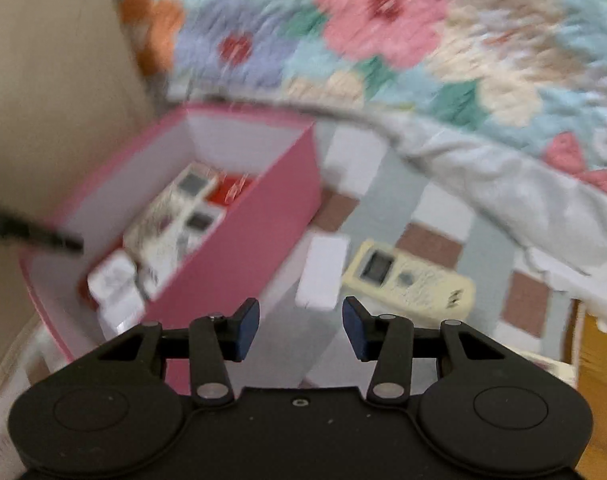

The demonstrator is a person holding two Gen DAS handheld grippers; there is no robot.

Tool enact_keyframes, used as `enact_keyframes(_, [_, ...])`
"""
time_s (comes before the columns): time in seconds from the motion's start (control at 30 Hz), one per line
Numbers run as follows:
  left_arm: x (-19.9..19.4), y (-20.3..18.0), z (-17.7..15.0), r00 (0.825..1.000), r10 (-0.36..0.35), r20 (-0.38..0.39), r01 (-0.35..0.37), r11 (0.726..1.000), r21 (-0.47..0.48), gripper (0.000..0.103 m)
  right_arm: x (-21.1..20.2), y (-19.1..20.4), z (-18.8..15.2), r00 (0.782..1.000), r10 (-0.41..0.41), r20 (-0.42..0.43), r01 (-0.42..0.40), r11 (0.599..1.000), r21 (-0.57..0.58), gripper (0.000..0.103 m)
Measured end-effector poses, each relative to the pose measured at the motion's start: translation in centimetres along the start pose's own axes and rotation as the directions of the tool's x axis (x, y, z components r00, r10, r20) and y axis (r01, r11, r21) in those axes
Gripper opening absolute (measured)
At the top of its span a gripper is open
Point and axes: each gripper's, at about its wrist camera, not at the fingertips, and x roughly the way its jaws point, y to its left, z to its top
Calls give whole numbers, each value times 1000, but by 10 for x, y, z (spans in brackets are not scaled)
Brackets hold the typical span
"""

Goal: Organize rigid objects
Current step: 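Grasp the white rectangular block on the mat with the right gripper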

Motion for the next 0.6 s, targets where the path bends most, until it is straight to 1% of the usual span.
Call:
enact_keyframes(0.07, [0,0,0,1000,-1,-4,1,1000,14,11,17,4,-7,1000,2,16,-1,999,-33,51])
enact_keyframes(0.1, [0,0,0,1000,-5,-7,5,1000,19,11,25,4,-8,1000,-9,26,10,1000,-30,51])
enact_keyframes(0.17, [0,2,1,1000,-16,-11,16,999,31,11,41,-3,-7,1000,-13,20,13,1000,21,51])
enact_keyframes(0.27, [1,1,2,1000,-14,-18,15,998,55,11,59,-14,-6,1000,5,-2,-4,994,105,51])
enact_keyframes(0.33, [3,-3,1,1000,5,-15,-4,997,82,11,73,-18,-5,999,-20,-31,23,992,125,51])
enact_keyframes(0.37, [3,-5,1,1000,14,-12,-13,996,88,12,80,-19,-2,998,-37,-40,42,992,120,51])
enact_keyframes(0.4, [3,-6,0,1000,19,-11,-18,996,91,12,84,-18,-1,999,-34,-40,38,992,120,51])
enact_keyframes(0.47, [4,-5,0,1000,22,-9,-21,996,92,12,96,-19,4,999,0,-50,6,992,124,52])
enact_keyframes(0.6, [4,-3,0,1000,19,-7,-18,996,90,12,107,-16,8,1000,-14,-24,15,999,43,52])
